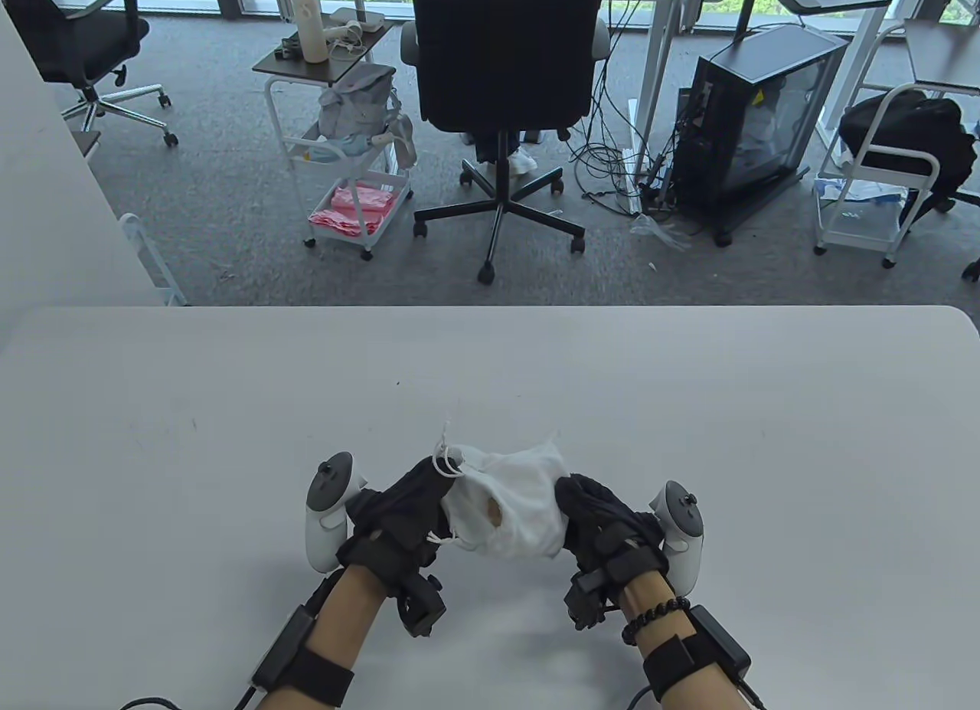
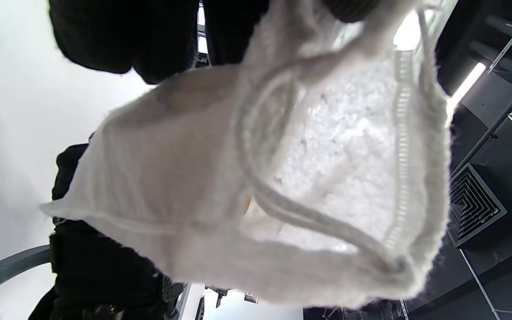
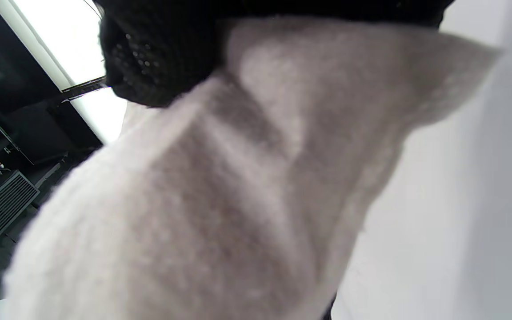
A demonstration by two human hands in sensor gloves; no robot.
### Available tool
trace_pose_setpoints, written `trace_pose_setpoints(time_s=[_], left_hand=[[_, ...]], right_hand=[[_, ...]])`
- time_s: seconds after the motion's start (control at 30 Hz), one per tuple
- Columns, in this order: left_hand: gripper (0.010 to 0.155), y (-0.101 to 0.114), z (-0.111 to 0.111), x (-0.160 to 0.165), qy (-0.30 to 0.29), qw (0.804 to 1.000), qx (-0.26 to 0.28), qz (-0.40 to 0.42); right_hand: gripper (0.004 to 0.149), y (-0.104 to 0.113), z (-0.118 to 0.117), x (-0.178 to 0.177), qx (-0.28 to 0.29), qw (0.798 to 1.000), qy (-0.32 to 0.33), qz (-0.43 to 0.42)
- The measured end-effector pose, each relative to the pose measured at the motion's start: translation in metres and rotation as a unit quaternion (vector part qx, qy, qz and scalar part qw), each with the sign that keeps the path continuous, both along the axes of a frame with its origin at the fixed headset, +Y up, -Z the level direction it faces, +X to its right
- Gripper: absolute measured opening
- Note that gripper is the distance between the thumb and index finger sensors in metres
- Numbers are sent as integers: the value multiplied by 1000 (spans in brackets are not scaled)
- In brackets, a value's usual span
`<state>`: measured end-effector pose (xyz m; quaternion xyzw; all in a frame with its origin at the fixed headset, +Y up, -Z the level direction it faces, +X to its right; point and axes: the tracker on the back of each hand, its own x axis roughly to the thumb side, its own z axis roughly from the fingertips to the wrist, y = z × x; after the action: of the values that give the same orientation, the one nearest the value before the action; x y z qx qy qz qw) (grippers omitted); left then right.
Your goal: Empty bag and arrange number blocks in order
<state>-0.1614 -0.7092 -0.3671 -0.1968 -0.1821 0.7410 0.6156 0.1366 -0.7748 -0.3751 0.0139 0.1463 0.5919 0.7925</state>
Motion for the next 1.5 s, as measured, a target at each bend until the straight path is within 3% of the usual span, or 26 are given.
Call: trace_pose_setpoints(time_s=[0.07,0.13,0.2,0.3,0.4,0.5,0.63,0.67,0.7,0.73,0.77,0.8,0.9,0.97,1.07,1.13,1.2,1.27,1.33,1.37,1.43,1.47,1.5], left_hand=[[46,-2,1,-4,0,1000,10,-17],[46,-2,1,-11,34,995,41,-81],[47,0,0,-18,71,978,82,-178],[46,-4,1,-17,92,932,140,-321],[46,-11,0,-12,76,913,154,-371],[46,-22,-3,-6,66,904,145,-397],[49,-31,-5,-3,39,861,147,-485],[49,-30,-7,-4,34,842,153,-516],[50,-30,-8,-5,29,831,152,-534],[51,-29,-10,-8,22,818,143,-556],[51,-29,-11,-11,16,817,137,-560],[54,-28,-11,-13,9,822,134,-553],[73,-24,-8,-12,-15,875,167,-454],[76,-21,-5,-5,-17,895,189,-404],[52,-15,-2,3,49,893,216,-392],[44,-13,0,3,86,883,234,-398],[44,-13,2,0,94,886,236,-389],[43,-13,3,-3,120,888,232,-379],[42,-13,2,-3,116,887,239,-377],[42,-13,2,-3,115,889,243,-369],[42,-12,2,-2,126,888,245,-368],[42,-11,2,0,123,884,255,-372],[42,-10,3,0,123,881,262,-374]], right_hand=[[34,4,0,2,8,999,-24,32],[35,12,-1,9,33,993,-67,87],[35,20,-1,16,65,980,-104,154],[36,38,3,21,149,938,-153,274],[37,52,8,19,218,898,-167,343],[36,64,17,8,294,839,-173,423],[36,74,28,-12,391,745,-160,516],[36,78,32,-20,425,706,-150,546],[36,79,35,-26,446,680,-144,564],[35,80,41,-40,493,616,-130,601],[35,80,45,-48,515,579,-122,620],[35,80,48,-55,532,552,-117,632],[35,80,59,-81,588,457,-88,661],[35,79,65,-94,607,437,-80,659],[35,82,71,-103,616,427,-77,657],[36,85,70,-101,582,460,-76,666],[39,89,66,-94,554,493,-69,668],[55,90,59,-80,486,552,-47,676],[70,86,47,-62,404,641,-2,653],[76,79,38,-50,348,704,45,618],[79,72,31,-39,299,757,73,577],[73,66,27,-33,285,781,75,550],[64,66,26,-32,289,784,64,546]])
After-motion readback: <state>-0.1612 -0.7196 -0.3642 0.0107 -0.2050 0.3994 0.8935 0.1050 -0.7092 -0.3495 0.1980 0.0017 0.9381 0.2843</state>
